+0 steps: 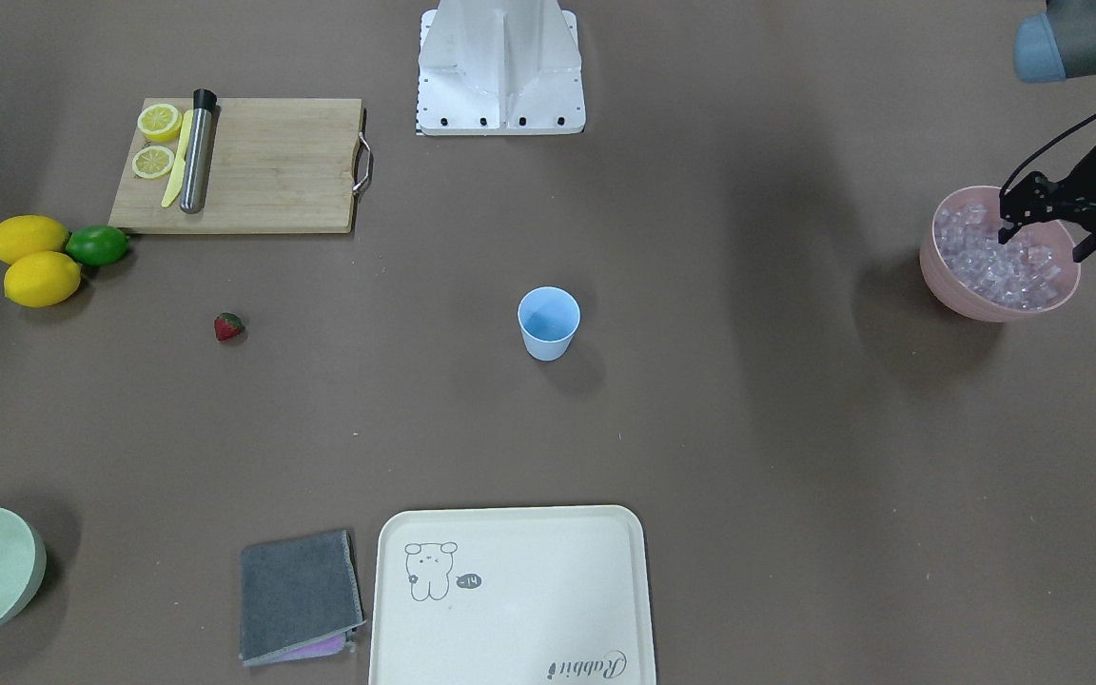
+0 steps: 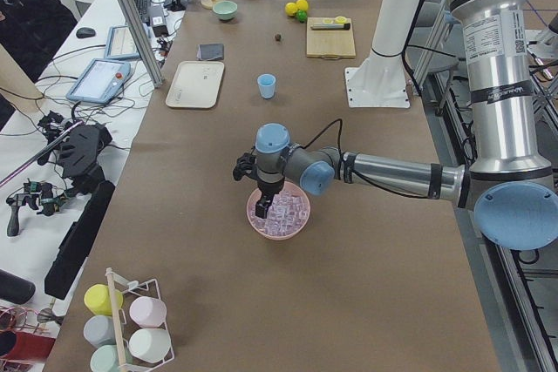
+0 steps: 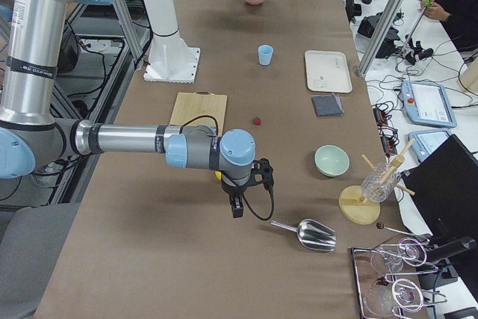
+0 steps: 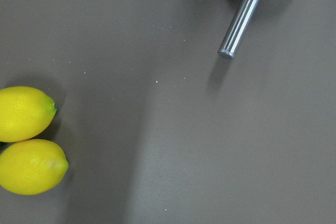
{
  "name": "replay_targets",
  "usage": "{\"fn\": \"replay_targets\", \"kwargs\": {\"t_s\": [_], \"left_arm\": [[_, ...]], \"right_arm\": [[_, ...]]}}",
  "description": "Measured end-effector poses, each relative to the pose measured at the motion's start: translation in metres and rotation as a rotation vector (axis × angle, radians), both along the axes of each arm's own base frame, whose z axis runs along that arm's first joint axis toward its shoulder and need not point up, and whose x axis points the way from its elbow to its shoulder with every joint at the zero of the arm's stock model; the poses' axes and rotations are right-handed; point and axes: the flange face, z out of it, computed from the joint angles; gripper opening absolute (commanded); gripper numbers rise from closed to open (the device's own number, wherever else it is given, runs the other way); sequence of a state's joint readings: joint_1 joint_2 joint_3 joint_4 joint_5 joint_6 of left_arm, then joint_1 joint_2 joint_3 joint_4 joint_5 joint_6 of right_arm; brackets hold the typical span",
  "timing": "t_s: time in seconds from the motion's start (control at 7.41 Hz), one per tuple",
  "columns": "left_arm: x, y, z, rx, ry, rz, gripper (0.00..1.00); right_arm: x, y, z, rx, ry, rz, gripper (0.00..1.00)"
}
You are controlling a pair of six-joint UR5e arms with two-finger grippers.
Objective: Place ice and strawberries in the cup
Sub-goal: 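Lower the left gripper into the pink bowl and grasp an ice cube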
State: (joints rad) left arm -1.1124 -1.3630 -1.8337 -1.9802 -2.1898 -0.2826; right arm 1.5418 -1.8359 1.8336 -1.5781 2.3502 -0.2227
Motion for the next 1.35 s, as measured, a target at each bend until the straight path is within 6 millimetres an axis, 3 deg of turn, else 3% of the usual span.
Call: {"fn": "replay_targets", "kwargs": {"t_s": [0.54, 0.81, 1.08, 1.35], "left_arm": [[0.024, 0.022, 0.011, -0.017, -0.003, -0.013, 0.73], [0.027, 0.024, 0.015, -0.023, -0.007, -0.006, 0.5], [0.028, 0.024, 0.016, -0.022, -0.008, -0.003, 0.47], [0.03, 0.022, 0.014, -0.017, -0.006, -0.002, 0.33]], "right_arm": [[0.0, 0.006, 0.005, 0.021, -0.003, -0.001, 1.0], [0.0, 0.006, 0.005, 0.02, -0.004, -0.001, 1.0], [0.0, 0.006, 0.005, 0.019, -0.006, -0.001, 1.0], [0.0, 0.007, 0.004, 0.02, -0.008, 0.0, 1.0]]}}
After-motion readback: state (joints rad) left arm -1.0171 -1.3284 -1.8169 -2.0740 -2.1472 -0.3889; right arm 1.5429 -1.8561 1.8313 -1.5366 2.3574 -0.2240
